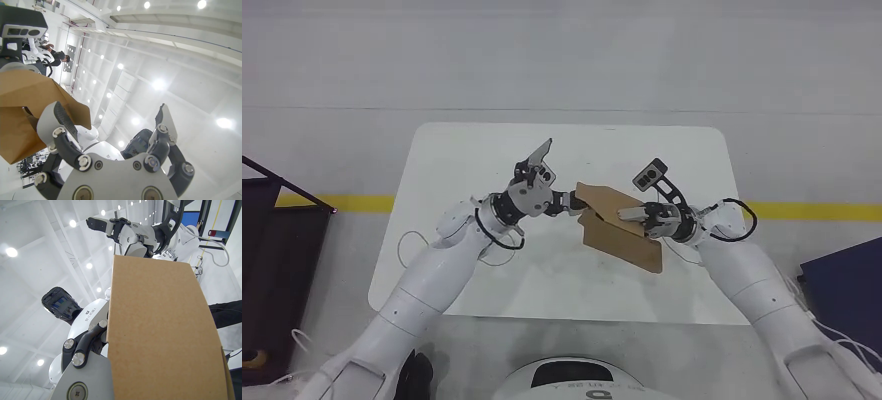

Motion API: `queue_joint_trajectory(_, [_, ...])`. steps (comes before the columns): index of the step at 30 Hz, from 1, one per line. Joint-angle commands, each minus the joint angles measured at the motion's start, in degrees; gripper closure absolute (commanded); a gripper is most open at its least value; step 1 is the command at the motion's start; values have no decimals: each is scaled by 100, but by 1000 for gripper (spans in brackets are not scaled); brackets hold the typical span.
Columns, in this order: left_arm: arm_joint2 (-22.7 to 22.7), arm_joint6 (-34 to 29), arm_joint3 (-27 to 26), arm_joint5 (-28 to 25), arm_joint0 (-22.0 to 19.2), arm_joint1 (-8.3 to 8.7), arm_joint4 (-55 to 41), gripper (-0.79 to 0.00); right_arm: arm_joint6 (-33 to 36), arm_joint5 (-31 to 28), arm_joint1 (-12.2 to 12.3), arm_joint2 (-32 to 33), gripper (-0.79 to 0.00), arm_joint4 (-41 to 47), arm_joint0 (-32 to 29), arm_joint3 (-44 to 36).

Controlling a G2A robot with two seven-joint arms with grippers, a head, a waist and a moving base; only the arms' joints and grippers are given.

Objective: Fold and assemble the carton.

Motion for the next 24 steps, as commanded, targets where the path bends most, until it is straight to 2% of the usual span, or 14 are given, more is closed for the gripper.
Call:
queue_joint_trajectory(1, [-92,-6,-67,20,86,13,17,-785,0,6,-7,11,0,-7,-3,13])
queue_joint_trajectory(8, [-345,46,-393,106,357,50,158,-785,0,31,-37,21,0,-73,10,40])
queue_joint_trajectory(13, [-370,78,-514,158,484,54,376,-785,0,39,-61,34,0,-91,4,34])
queue_joint_trajectory(24, [-262,101,-213,177,310,-47,314,-785,0,106,-75,93,0,-103,-68,-130])
